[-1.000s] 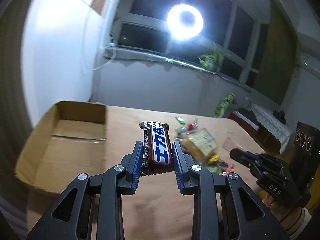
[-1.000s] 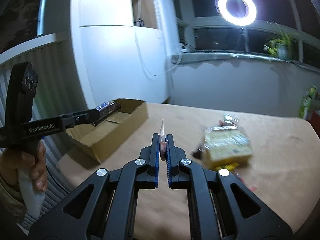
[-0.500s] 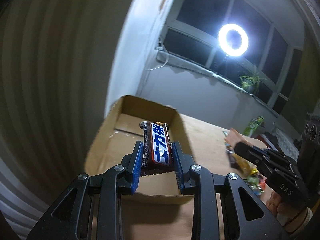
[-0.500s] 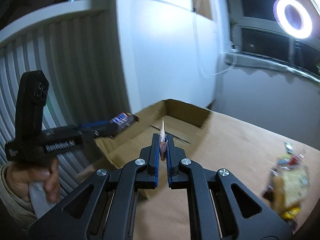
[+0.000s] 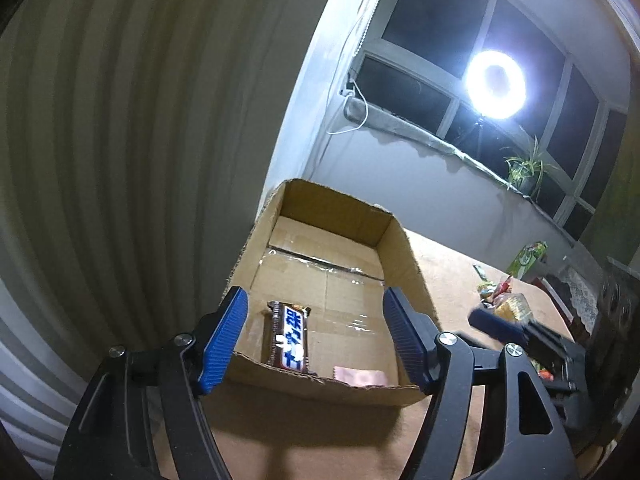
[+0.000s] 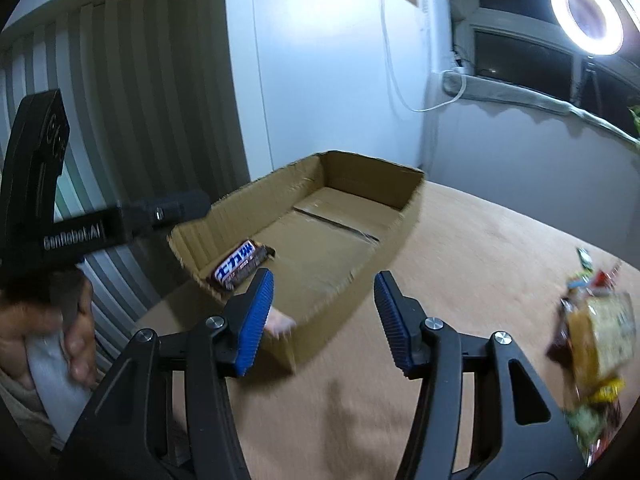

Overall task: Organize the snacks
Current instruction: 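Open the left gripper to release the bar and withdraw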

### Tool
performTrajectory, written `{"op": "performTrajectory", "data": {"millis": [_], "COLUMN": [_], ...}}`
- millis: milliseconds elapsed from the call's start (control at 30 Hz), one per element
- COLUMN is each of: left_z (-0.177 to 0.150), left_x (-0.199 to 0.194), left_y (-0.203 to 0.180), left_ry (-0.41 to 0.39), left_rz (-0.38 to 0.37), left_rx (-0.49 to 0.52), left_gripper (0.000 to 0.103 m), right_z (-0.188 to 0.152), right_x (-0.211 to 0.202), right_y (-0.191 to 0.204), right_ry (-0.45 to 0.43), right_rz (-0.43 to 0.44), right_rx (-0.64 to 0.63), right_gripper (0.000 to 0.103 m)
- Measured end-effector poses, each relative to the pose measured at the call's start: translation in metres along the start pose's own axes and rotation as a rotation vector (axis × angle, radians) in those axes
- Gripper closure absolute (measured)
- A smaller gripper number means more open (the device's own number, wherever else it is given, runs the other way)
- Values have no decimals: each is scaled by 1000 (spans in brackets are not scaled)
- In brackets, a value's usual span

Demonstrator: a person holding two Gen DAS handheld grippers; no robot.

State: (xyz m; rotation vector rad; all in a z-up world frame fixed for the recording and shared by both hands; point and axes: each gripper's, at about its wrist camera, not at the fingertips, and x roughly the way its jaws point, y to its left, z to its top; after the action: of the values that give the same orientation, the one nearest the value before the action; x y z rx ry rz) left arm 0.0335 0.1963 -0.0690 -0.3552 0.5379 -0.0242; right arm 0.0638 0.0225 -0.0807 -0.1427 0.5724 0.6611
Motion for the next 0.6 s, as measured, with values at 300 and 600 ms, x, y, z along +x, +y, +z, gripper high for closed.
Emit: {"op": "performTrajectory", "data": {"millis": [300,600], "left_z": [2,-3], "left_x": [-15,-18], "left_y": [-21,-62], "left_ry": [-6,15], "left_rz": [-30,-77], "left_rx": [44,119], "left_gripper": [28,25], "right_z": [-26,-50], "right_x": [-26,-60], "right_y": [-8,-34], "right_ry": [-5,-26], "right_rz": [-22,-70], "right_rx": [55,113], "right_gripper": [44,42]}}
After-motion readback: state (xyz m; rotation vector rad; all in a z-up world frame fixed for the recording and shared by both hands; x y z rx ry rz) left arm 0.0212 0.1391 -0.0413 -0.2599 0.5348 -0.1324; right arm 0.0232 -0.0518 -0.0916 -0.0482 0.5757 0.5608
